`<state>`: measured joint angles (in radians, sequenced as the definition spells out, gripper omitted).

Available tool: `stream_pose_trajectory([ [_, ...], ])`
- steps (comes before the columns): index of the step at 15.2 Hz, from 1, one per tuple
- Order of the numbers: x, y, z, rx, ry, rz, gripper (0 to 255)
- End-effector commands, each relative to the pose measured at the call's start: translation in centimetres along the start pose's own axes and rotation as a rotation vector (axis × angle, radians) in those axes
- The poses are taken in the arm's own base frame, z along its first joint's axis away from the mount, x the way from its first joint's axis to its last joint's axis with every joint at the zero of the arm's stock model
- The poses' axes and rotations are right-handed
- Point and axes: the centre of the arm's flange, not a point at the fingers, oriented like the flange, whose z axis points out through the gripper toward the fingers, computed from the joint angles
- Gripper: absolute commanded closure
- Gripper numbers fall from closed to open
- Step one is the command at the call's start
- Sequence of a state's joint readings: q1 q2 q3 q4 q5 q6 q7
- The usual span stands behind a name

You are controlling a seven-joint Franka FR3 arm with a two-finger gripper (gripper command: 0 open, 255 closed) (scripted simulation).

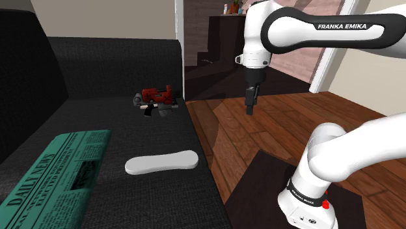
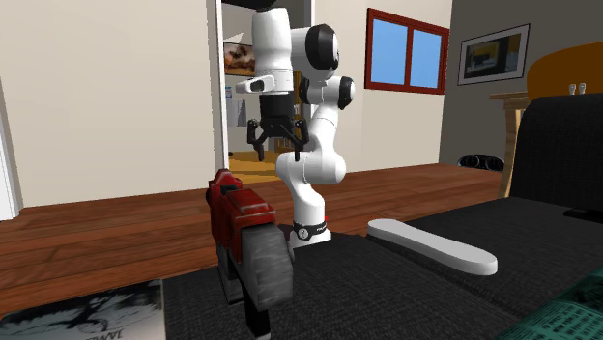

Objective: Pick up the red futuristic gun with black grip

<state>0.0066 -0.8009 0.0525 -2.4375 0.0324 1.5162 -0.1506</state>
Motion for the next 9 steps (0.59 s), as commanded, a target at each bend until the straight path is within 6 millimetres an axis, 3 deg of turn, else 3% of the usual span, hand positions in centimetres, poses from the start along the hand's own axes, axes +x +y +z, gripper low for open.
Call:
stream_pose_trajectory([
  [1,0.0,0.0,0.0,0.0,0.0,0.0,0],
  [9,9.5,0.8,-1.0,0.011,0.065,-0.165,0],
])
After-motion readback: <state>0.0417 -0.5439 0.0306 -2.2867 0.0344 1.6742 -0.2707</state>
